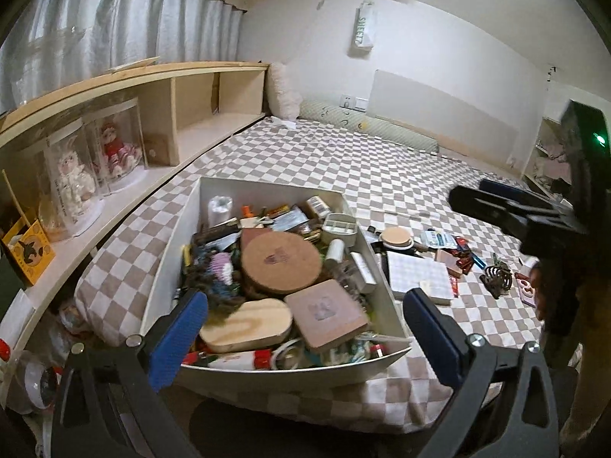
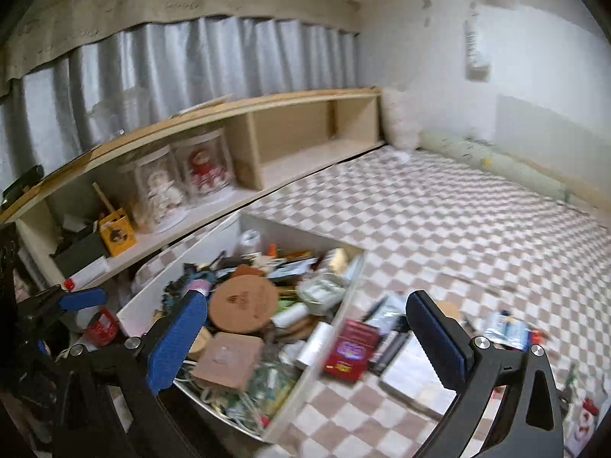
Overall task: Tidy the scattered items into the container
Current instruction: 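Move both tools back from the box toward the remaining items, then bring right gripper to the black claw clip while left gripper approaches a black stick, then close right gripper on the black claw clip while left gripper reaches the black cylinder, then close left gripper on the black cylinder and lift it, then carry the black cylinder and black claw clip in both grippers toward the white box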
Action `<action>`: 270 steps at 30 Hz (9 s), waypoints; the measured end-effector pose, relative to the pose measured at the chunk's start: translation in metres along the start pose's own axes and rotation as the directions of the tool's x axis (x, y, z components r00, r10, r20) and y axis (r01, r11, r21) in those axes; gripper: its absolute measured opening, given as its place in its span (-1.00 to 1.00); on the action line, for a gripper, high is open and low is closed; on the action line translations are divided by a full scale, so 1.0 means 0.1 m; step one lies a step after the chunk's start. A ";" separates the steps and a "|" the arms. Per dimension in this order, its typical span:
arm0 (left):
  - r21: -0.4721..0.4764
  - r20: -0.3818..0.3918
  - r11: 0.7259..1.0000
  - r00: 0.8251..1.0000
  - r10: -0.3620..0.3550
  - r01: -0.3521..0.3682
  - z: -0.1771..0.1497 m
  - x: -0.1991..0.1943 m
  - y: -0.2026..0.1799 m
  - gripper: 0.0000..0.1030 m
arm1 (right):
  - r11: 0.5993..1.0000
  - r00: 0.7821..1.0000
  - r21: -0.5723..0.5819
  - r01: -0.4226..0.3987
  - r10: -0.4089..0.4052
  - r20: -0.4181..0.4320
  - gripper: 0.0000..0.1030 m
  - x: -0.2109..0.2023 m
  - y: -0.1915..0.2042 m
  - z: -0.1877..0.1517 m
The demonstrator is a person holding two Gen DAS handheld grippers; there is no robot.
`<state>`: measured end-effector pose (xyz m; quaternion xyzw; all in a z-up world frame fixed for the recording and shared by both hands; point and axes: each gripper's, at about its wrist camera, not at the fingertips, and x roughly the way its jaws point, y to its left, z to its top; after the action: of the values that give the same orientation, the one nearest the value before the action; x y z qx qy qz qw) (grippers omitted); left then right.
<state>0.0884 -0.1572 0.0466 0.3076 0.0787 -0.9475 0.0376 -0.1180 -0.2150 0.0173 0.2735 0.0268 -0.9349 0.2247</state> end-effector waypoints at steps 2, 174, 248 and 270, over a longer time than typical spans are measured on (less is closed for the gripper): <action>0.006 0.009 1.000 1.000 -0.009 0.008 0.02 0.01 -0.08 1.00 | 0.999 0.999 0.000 0.034 -0.034 0.019 1.00 -0.14 -0.07 -0.05; 0.344 -0.487 0.820 0.833 -0.262 0.458 -1.07 2.59 -3.40 0.84 | 0.665 0.929 0.652 0.364 -0.212 -0.303 0.07 -0.24 -3.82 -2.23; 0.141 -0.256 0.944 0.932 -0.255 0.297 -0.42 1.84 -2.48 0.53 | 0.708 0.967 0.659 0.254 -0.198 -0.160 -0.59 -0.66 -2.28 -2.08; 0.063 -0.219 0.957 0.939 -0.264 0.283 -0.34 1.62 -1.87 0.53 | 0.750 0.928 0.547 0.373 -0.286 -0.240 0.86 -0.70 -1.94 -2.12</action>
<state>-0.0452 0.0286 -0.0523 0.3925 0.0795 -0.9087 -0.1174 -0.0440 0.0238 -0.1401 0.3853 -0.1974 -0.9005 -0.0412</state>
